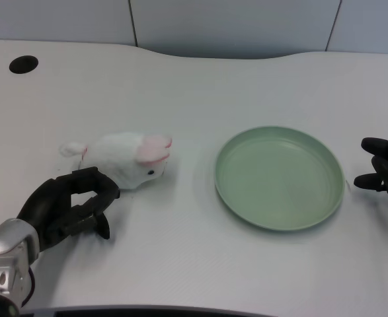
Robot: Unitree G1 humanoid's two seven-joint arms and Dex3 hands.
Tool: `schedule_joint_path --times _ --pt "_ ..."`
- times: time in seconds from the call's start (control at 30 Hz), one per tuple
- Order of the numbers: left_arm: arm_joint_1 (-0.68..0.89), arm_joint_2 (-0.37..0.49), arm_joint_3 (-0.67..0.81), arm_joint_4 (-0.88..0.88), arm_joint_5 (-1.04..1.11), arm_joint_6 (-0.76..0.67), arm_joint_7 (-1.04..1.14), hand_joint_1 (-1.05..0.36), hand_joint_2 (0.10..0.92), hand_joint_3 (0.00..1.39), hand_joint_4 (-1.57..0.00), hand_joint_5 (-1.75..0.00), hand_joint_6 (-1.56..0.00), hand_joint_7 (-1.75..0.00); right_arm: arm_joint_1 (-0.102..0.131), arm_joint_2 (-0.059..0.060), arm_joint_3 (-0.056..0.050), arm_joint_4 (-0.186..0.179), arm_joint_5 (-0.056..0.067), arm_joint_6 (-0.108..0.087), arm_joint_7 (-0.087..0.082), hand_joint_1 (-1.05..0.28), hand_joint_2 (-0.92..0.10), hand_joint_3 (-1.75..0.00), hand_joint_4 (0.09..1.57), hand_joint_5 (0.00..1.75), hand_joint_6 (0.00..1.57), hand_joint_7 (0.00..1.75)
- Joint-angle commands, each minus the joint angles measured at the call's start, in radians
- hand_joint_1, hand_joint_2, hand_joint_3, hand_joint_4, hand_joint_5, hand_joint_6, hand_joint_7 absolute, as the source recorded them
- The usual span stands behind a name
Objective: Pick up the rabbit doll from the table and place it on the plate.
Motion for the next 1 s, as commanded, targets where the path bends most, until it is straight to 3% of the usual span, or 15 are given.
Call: schedule_joint_path --times 0.03,0.2,0.47,0.6,0.7,0.77,0.9,1.0 --pt "0.004 0.01 0.004 0.018 0.004 0.016 0.0 -0.47 0.921 0.43 -0.68 -1.75 -0.55 -1.57 -0.005 -0.016 -0.011 0.0 0.014 0.0 0.006 -0.42 -0.92 -0.23 0.74 0.88 0.98 0.01" --pt "0.002 0.008 0.004 0.017 0.004 0.021 0.005 -0.48 0.921 0.42 -0.69 -1.75 -0.56 -1.57 -0.005 -0.016 -0.011 0.001 0.015 0.002 0.008 -0.43 -0.92 -0.23 0.74 0.88 0.98 0.01" --pt "0.006 0.01 -0.001 0.013 0.011 0.012 0.004 -0.48 0.921 0.43 -0.69 -1.75 -0.56 -1.57 -0.005 -0.018 -0.001 0.0 0.003 -0.001 -0.008 -0.44 -0.92 -0.23 0.73 0.88 0.98 0.0" --pt "0.013 0.006 0.004 -0.004 0.004 0.014 0.009 -0.47 0.921 0.43 -0.68 -1.75 -0.55 -1.57 -0.005 -0.018 -0.002 0.002 0.004 -0.002 -0.004 -0.44 -0.92 -0.23 0.73 0.87 0.98 0.0" --pt "0.041 -0.004 -0.004 -0.055 0.019 -0.042 0.04 -0.47 0.921 0.42 -0.68 -1.75 -0.54 -1.57 -0.005 -0.019 -0.003 0.002 0.005 0.002 -0.002 -0.44 -0.92 -0.23 0.73 0.87 0.98 0.0" --pt "0.062 -0.007 -0.016 -0.088 0.042 -0.103 0.065 -0.48 0.921 0.43 -0.68 -1.75 -0.54 -1.58 -0.004 -0.019 -0.002 0.002 0.005 -0.005 0.001 -0.44 -0.92 -0.23 0.73 0.87 0.97 0.0" --pt "0.101 -0.009 -0.037 -0.164 0.09 -0.189 0.121 -0.51 0.921 0.44 -0.65 -1.75 -0.5 -1.58 -0.006 -0.018 -0.004 0.001 0.007 0.008 -0.003 -0.43 -0.92 -0.23 0.73 0.87 0.98 0.01" --pt "0.126 -0.007 -0.044 -0.209 0.131 -0.308 0.185 -0.49 0.921 0.44 -0.62 -1.75 -0.48 -1.6 -0.004 -0.016 -0.005 0.002 0.007 -0.003 -0.001 -0.42 -0.92 -0.23 0.74 0.88 0.99 0.01"
